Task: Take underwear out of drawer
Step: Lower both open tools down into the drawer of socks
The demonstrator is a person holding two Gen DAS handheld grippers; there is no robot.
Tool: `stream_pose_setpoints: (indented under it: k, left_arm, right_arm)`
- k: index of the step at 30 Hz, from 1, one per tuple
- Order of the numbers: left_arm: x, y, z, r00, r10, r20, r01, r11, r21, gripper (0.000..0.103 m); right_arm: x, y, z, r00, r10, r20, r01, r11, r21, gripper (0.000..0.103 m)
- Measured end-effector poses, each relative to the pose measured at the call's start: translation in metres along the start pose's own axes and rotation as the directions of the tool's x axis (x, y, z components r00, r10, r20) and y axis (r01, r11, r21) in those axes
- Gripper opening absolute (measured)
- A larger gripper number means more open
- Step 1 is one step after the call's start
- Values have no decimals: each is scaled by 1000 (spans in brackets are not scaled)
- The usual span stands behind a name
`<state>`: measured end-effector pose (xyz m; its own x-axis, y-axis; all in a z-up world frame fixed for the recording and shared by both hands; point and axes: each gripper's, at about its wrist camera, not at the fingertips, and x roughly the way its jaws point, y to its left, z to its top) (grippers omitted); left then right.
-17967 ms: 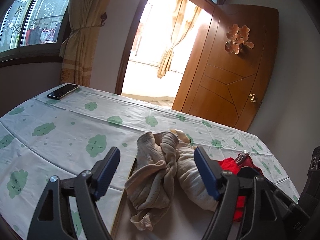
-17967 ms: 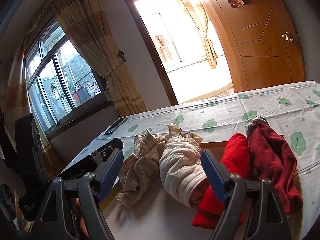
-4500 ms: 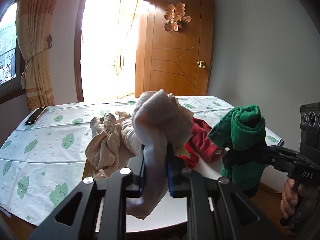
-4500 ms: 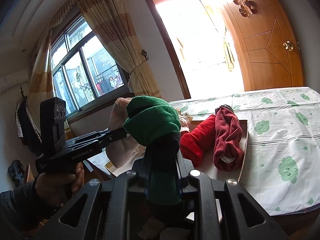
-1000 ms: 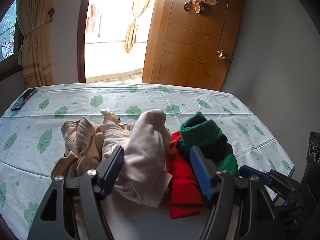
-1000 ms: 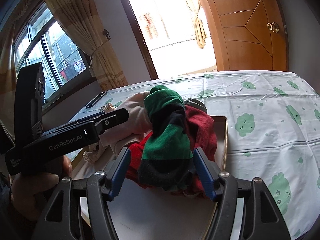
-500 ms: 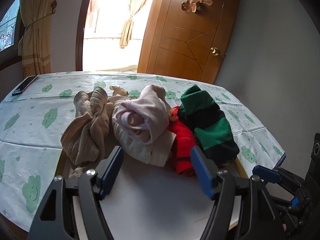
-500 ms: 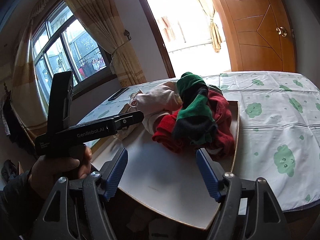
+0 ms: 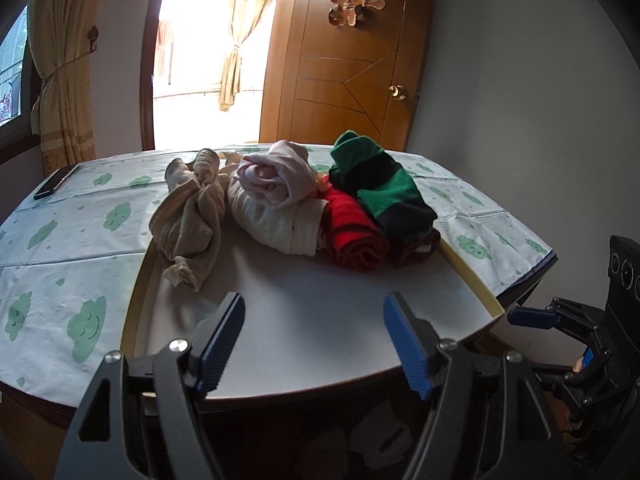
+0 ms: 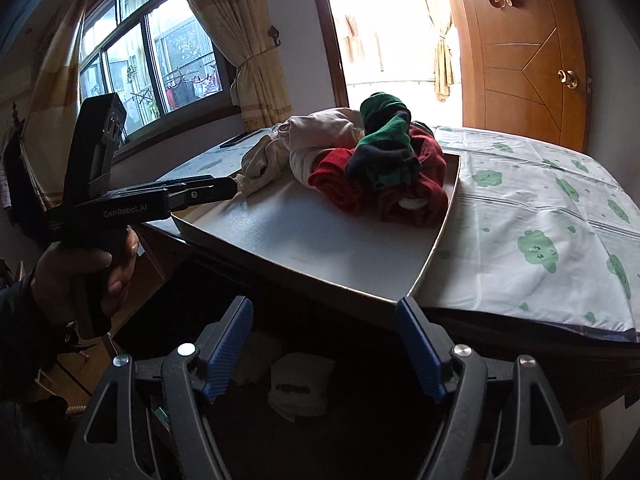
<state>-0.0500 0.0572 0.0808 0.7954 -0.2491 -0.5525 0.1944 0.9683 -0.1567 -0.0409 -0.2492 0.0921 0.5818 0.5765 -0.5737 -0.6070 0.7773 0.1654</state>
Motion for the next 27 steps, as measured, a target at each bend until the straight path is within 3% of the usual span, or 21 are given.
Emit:
stream_pose_setpoints:
  k: [8, 20, 27]
  left_arm:
    - [-27, -5, -37, 1000, -1, 18, 1, 1000, 23, 74]
    - [-15, -14, -84, 993, 48, -112, -29, 986, 163, 78]
    - [12, -10, -101, 964, 77, -255, -27, 981, 191, 78]
  right_arm:
    - [-24, 12, -26, 999, -22, 40, 25, 998, -62, 76]
    - [20, 12, -61, 985, -52, -163, 17, 978, -209, 76]
    - [58, 18, -77, 941, -152, -303, 37, 935, -353, 76]
